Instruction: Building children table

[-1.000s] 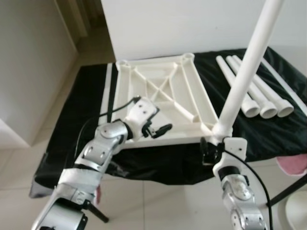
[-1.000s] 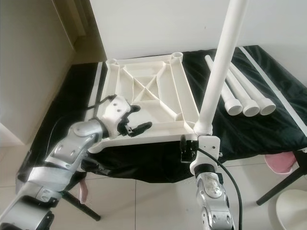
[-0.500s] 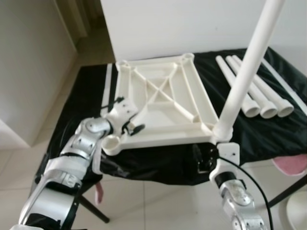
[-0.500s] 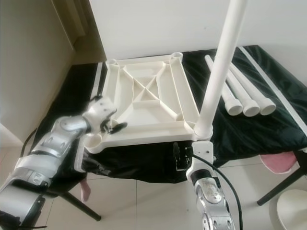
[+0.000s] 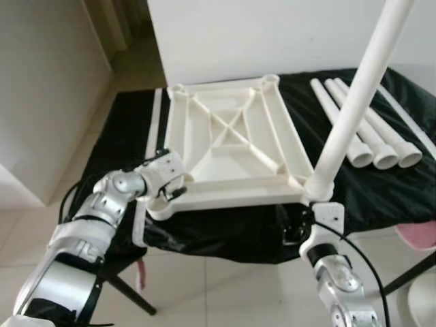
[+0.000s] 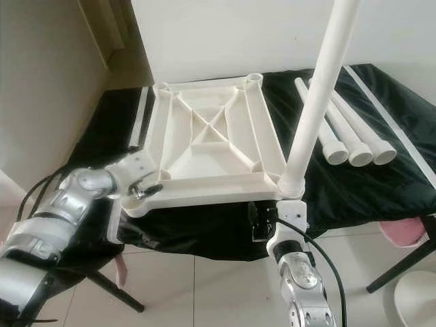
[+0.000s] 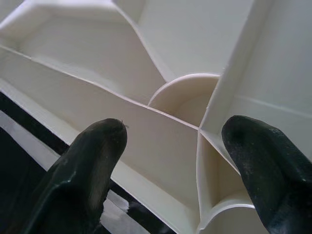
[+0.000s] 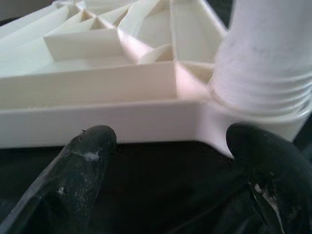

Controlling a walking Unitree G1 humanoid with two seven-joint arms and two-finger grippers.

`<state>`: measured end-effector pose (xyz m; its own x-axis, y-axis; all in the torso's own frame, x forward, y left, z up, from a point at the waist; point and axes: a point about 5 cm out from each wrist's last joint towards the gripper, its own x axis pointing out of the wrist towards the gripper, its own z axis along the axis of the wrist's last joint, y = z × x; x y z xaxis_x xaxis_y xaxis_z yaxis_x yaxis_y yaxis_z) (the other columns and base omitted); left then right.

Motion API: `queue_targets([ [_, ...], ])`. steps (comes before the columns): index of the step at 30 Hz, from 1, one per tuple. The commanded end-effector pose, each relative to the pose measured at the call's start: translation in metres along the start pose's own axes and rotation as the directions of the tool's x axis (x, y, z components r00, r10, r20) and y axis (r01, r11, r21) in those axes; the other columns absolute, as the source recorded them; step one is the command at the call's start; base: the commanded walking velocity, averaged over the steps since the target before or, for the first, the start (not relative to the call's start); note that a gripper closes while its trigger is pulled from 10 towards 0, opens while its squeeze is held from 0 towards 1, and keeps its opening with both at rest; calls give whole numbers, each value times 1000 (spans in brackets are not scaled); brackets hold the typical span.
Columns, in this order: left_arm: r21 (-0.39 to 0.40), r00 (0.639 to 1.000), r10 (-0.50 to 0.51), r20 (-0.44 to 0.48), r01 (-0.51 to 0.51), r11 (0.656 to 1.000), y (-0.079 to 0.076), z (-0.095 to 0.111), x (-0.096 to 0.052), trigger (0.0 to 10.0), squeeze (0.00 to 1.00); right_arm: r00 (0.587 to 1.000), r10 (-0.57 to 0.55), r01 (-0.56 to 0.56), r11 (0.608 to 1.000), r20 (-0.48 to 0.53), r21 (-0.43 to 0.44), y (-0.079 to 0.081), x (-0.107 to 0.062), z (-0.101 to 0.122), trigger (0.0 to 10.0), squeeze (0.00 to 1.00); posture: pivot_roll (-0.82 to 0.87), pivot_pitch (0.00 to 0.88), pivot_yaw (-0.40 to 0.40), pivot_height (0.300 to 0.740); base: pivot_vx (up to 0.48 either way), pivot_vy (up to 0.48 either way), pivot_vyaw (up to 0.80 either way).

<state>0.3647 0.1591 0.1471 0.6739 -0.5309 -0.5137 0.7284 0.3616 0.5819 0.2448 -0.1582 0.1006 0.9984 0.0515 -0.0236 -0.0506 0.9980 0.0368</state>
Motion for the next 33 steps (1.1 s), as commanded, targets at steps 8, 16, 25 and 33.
queue_targets([
  [8,69,998,-50,25,48,996,-22,-4,4,10000,0,999,-34,35,999,-5,38,-11,21,7,10000,0,-106,0,81,740,0,0,0],
  [16,92,948,-309,73,302,949,-56,2,5,10000,0,999,40,-40,999,-25,6,-8,38,7,10000,0,-103,0,87,740,0,0,0],
  [25,108,832,-539,133,528,842,-96,16,-6,10000,0,994,106,-106,994,-37,-15,-3,58,8,10000,0,-99,0,88,740,0,0,0],
  [33,113,778,-583,234,573,811,-113,40,-8,10000,0,990,135,-137,990,-46,-25,0,72,7,10000,0,-86,0,85,740,0,0,0],
])
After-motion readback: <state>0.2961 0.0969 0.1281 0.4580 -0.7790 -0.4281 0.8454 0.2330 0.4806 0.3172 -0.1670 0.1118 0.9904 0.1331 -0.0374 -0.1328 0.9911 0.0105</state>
